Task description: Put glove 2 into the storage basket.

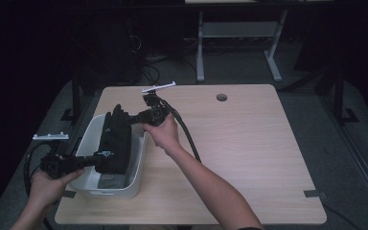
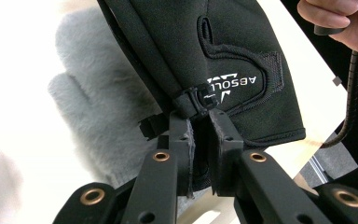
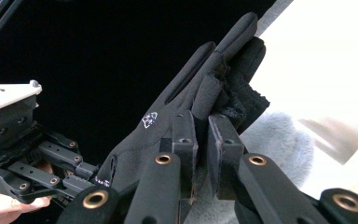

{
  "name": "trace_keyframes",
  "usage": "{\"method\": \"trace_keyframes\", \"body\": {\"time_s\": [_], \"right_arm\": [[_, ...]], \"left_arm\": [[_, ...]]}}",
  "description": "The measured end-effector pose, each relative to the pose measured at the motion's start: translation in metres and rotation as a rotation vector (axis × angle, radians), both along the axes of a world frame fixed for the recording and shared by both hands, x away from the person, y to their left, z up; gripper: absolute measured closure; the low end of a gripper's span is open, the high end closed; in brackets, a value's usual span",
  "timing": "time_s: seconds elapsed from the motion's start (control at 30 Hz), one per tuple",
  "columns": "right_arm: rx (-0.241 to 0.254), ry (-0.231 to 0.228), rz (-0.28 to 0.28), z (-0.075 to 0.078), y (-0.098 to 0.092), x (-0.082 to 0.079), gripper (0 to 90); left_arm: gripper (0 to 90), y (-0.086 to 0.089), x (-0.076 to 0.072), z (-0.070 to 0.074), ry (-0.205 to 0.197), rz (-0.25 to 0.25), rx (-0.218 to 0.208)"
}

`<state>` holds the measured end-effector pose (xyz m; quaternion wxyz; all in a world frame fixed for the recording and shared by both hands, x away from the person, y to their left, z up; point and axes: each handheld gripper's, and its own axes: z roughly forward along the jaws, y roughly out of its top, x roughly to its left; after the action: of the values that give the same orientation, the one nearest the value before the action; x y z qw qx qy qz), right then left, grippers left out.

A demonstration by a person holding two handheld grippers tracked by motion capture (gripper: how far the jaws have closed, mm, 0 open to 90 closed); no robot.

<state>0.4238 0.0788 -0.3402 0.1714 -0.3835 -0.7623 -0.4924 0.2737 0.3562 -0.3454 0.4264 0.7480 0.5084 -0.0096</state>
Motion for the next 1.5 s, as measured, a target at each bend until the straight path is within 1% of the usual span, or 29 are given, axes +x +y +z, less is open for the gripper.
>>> {"method": "trace_keyframes", "body": {"time_s": [0.2,0.27,0.53,0.6,0.77,0.83,0.97,1.1,1.33,1.4,1.5], "right_arm": [[-0.011,0.004,0.009,-0.006,0.007,0.000,82.2],[-0.013,0.012,0.011,-0.008,0.009,0.000,82.2],[-0.025,0.017,0.016,-0.017,0.016,0.001,82.2],[-0.029,0.019,0.020,-0.021,0.017,0.001,82.2],[-0.040,0.034,0.023,-0.029,0.020,0.001,82.1],[-0.045,0.034,0.026,-0.032,0.021,0.000,82.1],[-0.061,0.039,0.035,-0.036,0.024,0.000,82.1],[-0.072,0.047,0.039,-0.042,0.026,0.000,82.1],[-0.101,0.069,0.047,-0.055,0.030,0.000,81.8],[-0.102,0.078,0.045,-0.058,0.030,0.001,81.7],[-0.103,0.076,0.046,-0.058,0.030,0.001,81.1]], "left_arm": [[81.4,0.008,-0.001,-0.006,0.018,0.019,0.001],[81.4,0.009,-0.001,-0.008,0.022,0.018,0.004],[81.4,0.013,-0.002,-0.013,0.035,0.019,0.011],[81.4,0.014,-0.002,-0.016,0.049,0.023,0.009],[81.3,0.016,-0.002,-0.021,0.062,0.017,0.012],[81.3,0.016,-0.003,-0.023,0.071,0.027,0.003],[81.2,0.019,-0.004,-0.026,0.081,0.018,0.005],[81.1,0.020,-0.005,-0.029,0.092,0.025,-0.002],[79.6,0.020,-0.006,-0.039,0.118,0.016,0.006],[79.1,0.020,-0.006,-0.040,0.122,0.020,0.002],[77.2,0.020,-0.005,-0.040,0.124,0.019,0.002]]}}
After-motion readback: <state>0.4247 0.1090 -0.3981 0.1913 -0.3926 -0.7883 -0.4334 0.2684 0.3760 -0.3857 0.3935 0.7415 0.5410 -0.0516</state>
